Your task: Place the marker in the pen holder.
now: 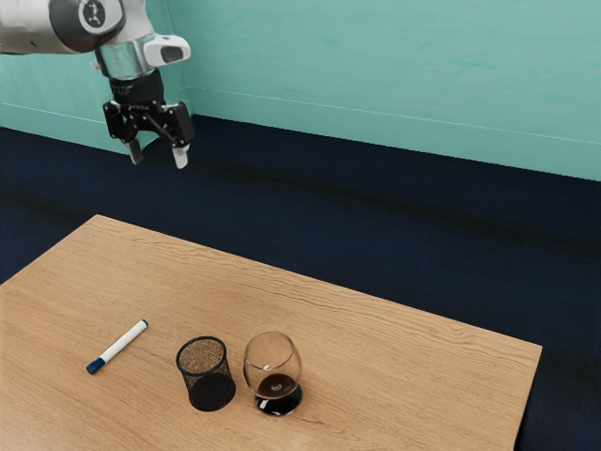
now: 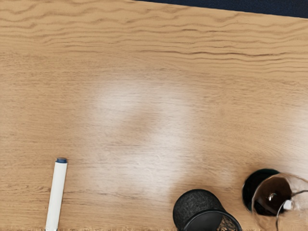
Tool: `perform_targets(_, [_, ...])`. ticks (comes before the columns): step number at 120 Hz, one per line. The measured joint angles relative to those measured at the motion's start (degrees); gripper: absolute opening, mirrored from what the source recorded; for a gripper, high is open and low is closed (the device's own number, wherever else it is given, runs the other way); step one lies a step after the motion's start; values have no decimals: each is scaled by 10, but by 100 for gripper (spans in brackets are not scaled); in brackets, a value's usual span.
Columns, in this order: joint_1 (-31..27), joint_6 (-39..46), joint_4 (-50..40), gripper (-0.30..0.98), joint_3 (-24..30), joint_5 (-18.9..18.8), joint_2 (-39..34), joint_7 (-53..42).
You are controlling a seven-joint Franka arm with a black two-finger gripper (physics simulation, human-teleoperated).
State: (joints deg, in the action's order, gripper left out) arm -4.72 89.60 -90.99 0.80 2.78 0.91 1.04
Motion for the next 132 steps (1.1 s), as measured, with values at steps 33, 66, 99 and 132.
perform_targets(33, [12, 103, -332, 69, -87, -15, -82, 4])
perform_targets(66, [-33, 330, -447, 67, -94, -37, 10, -64])
perform_targets(99, [-52, 495, -535, 57, -94, -108, 8, -169])
perform_targets(132, [-87, 587, -560, 20, -93, -107, 11, -243])
